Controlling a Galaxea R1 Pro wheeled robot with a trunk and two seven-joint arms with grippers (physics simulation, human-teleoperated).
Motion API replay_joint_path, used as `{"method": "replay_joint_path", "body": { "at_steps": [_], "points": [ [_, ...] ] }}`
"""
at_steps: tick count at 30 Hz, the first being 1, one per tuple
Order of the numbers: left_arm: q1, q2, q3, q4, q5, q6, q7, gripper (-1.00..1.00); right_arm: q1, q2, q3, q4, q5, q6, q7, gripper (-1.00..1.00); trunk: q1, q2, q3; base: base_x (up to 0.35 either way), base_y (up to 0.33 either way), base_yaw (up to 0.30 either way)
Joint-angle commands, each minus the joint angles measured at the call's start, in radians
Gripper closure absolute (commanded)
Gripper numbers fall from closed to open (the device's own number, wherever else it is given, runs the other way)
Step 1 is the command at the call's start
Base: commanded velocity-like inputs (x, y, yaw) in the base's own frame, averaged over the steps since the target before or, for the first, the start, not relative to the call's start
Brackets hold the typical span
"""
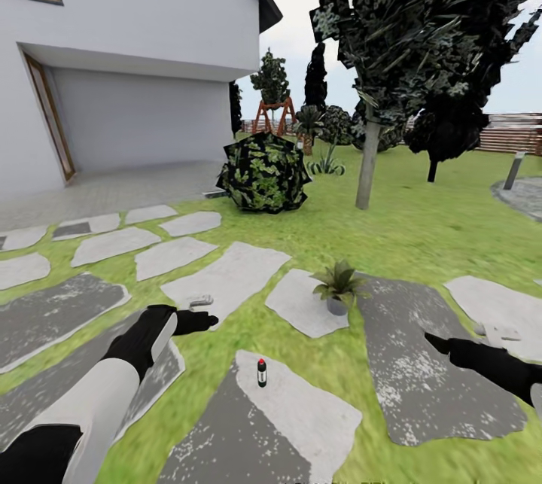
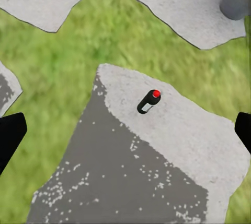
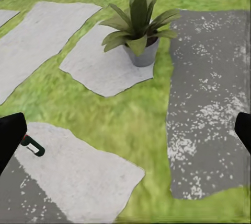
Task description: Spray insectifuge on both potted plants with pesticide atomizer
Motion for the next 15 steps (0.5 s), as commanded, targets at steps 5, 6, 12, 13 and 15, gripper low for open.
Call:
{"method": "replay_joint_path", "body": {
  "at_steps": [5, 6, 12, 13, 15],
  "points": [
    [0.001, 0.001, -0.002, -0.001, 0.010, 0.003, 0.002, -1.00, -0.001, 0.009, 0.000, 0.000, 0.144, 0.003, 0.008, -1.00, 0.000, 0.000, -0.001, 0.022, 0.301, -0.259],
    [0.001, 0.001, -0.002, 0.000, 0.010, 0.002, 0.002, -1.00, -0.001, 0.010, 0.001, 0.000, 0.166, 0.002, 0.009, -1.00, 0.000, 0.000, -0.001, 0.083, 0.301, -0.138],
    [0.001, -0.002, -0.002, 0.000, 0.010, -0.001, 0.002, -1.00, -0.001, 0.013, 0.032, 0.000, 0.201, 0.001, 0.011, -1.00, 0.000, 0.000, -0.001, 0.090, 0.231, -0.065],
    [0.001, -0.003, -0.002, 0.000, 0.010, -0.001, 0.002, -1.00, -0.002, 0.013, 0.035, 0.000, 0.202, 0.001, 0.011, -1.00, 0.000, 0.000, -0.001, 0.032, 0.063, -0.113],
    [0.001, -0.005, -0.002, 0.000, 0.010, -0.001, 0.002, -1.00, -0.002, 0.013, 0.038, 0.000, 0.203, 0.001, 0.011, -1.00, 0.000, 0.000, -0.001, 0.021, 0.042, -0.168]
  ]
}}
